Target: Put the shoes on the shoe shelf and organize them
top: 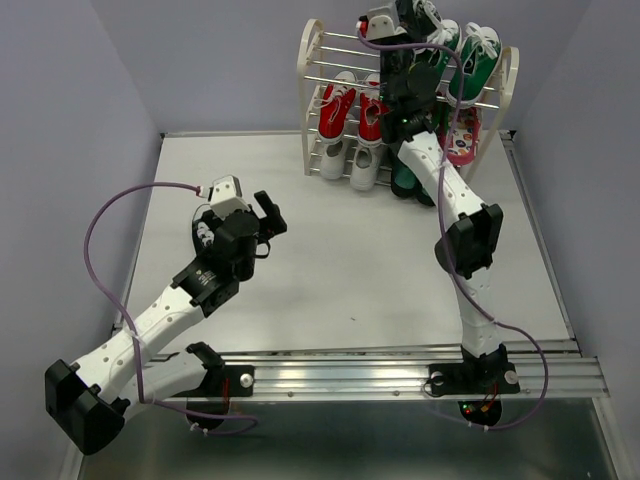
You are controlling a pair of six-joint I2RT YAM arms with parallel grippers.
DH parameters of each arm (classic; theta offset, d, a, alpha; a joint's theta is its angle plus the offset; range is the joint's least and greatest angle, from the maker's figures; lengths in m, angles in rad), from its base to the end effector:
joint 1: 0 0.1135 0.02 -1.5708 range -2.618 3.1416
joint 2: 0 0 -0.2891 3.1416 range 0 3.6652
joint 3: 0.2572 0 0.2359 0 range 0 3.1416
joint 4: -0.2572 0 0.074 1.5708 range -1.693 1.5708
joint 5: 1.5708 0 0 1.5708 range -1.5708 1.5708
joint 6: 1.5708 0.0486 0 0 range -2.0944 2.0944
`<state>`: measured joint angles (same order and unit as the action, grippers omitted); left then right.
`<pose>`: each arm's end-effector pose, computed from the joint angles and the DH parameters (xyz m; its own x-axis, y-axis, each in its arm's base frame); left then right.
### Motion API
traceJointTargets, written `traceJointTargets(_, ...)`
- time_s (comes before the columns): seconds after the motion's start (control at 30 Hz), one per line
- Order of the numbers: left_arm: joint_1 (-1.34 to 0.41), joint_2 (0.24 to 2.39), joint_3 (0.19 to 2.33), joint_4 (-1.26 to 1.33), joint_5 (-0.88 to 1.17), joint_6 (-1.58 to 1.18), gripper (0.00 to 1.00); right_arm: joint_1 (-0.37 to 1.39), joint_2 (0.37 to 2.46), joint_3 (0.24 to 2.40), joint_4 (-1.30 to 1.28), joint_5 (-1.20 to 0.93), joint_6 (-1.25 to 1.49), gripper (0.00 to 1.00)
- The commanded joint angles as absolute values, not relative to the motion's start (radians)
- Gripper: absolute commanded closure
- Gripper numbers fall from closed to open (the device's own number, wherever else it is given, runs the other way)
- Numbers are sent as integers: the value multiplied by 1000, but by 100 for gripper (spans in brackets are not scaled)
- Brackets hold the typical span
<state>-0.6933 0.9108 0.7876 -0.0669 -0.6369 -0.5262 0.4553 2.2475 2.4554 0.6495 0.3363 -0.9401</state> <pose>0.1627 -0.0976 0.3520 -0.1581 -0.3936 -0.9056 -0.0171 0.9181 -0.3960 0.4474 0.2012 0.5353 0.5791 -0.5653 -0.5874 0.4181 0.8245 -0.3814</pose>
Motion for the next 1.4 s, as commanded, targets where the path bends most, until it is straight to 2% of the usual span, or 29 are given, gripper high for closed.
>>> traceJointTargets(0.0,-687,910,819,17,-652,-495,1,485,2236,2451,827,232,-930,99)
traceJointTargets(0.4,-675,916,793,44,-614,-503,1,494,2214,2457,762,187,-871,99)
traceJointTargets(0.53,-675,913,788,46,-597,-509,1,518,2178,2393,752,187,-911,99)
traceJointTargets(0.73,-673,882,764,32,-589,-522,1,558,2160,2267,813,258,-1038,99)
traceJointTargets(0.93,-673,839,752,2,-600,-538,1,598,2160,2272,822,351,-1063,99)
traceJointTargets(1.37,-670,805,730,-43,-584,-568,1,611,2091,2083,1124,537,-1319,99)
